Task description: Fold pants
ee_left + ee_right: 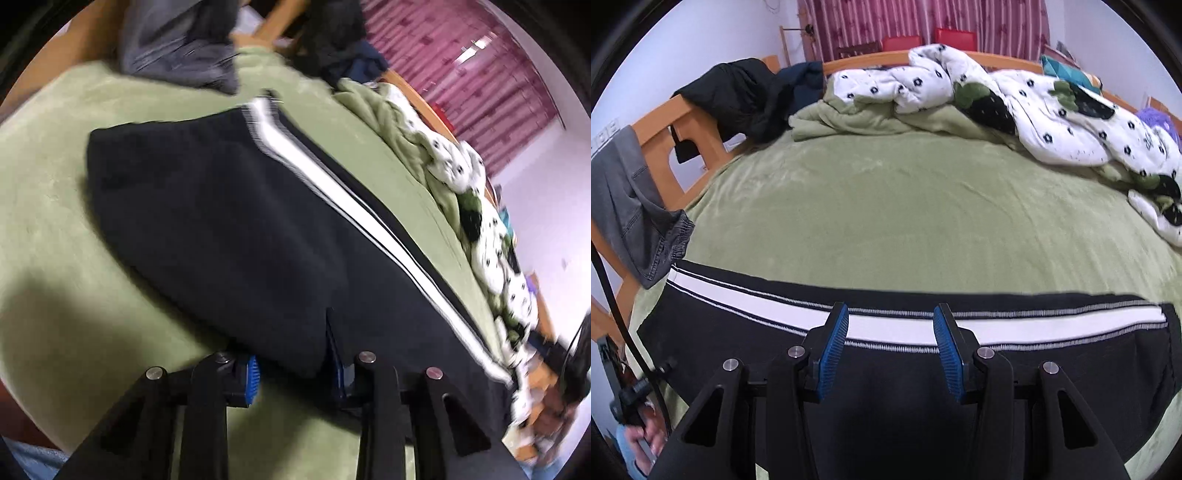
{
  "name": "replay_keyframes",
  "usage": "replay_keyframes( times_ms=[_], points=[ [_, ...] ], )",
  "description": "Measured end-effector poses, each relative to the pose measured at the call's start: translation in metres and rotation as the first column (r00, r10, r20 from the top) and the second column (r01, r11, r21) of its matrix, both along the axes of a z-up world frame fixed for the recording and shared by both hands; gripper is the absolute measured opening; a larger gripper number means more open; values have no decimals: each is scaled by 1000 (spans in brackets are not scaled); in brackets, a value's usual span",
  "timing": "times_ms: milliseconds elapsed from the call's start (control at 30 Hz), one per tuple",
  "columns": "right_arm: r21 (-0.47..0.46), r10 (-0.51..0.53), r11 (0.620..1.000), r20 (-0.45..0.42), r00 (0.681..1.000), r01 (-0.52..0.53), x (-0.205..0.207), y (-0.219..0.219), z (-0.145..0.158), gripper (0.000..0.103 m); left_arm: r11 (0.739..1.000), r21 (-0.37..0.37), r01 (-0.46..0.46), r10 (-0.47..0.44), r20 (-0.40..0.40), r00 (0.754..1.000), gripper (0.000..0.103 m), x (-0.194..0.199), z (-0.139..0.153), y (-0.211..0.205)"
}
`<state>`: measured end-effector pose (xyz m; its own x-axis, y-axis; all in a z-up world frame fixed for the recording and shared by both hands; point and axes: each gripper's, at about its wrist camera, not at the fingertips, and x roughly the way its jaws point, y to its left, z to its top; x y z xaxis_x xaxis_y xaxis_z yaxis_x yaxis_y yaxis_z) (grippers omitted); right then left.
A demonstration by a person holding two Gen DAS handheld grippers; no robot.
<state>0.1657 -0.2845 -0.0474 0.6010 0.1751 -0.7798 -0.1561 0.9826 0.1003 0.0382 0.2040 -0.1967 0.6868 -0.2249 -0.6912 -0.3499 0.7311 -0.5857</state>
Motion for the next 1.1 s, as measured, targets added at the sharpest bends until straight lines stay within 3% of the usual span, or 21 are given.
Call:
replay_keyframes(
  times_ms=[33, 133, 267, 367, 433, 533, 700, 833, 933, 1100],
  points=[
    [0, -8, 1000, 3, 1000, 8, 0, -2, 0, 47, 999, -19, -29, 29, -1, 1000, 29, 2, 0, 11],
    [6, -18, 1000, 9, 1000, 18, 1, -4, 0, 47, 992, 40, -117, 116, 14, 993, 29, 9, 9, 42],
    [-4, -22, 1000, -11, 1000, 22, 3, -4, -6, 47, 985, 96, -141, 143, -18, 989, 29, 30, 6, 74],
    [-20, -30, 999, -22, 999, 30, 5, -3, -9, 47, 974, 153, -170, 171, 6, 985, 24, 34, 11, 90],
    [-28, -35, 999, -28, 999, 34, 7, -1, -11, 47, 974, 169, -149, 149, 15, 989, 24, 35, 9, 94],
    [-31, -30, 999, -30, 999, 29, 8, 1, -11, 47, 956, 260, -135, 137, 13, 991, 24, 38, 5, 86],
    [-54, 1, 999, -21, 1000, -3, 4, 6, -11, 47, 958, 272, -87, 94, -15, 995, 27, 39, 28, 88],
    [-52, 21, 998, -11, 1000, -22, 2, 8, -9, 47, 934, 349, -77, 99, -45, 994, 42, 35, 48, 85],
    [-43, 29, 999, 1, 1000, -29, -1, 7, -6, 47, 910, 383, -156, 159, 25, 987, 59, 24, 63, 93],
    [-33, 42, 999, 4, 999, -42, -1, 9, -4, 47, 932, 354, -70, 60, 42, 997, 60, 51, 73, 96]
  ],
)
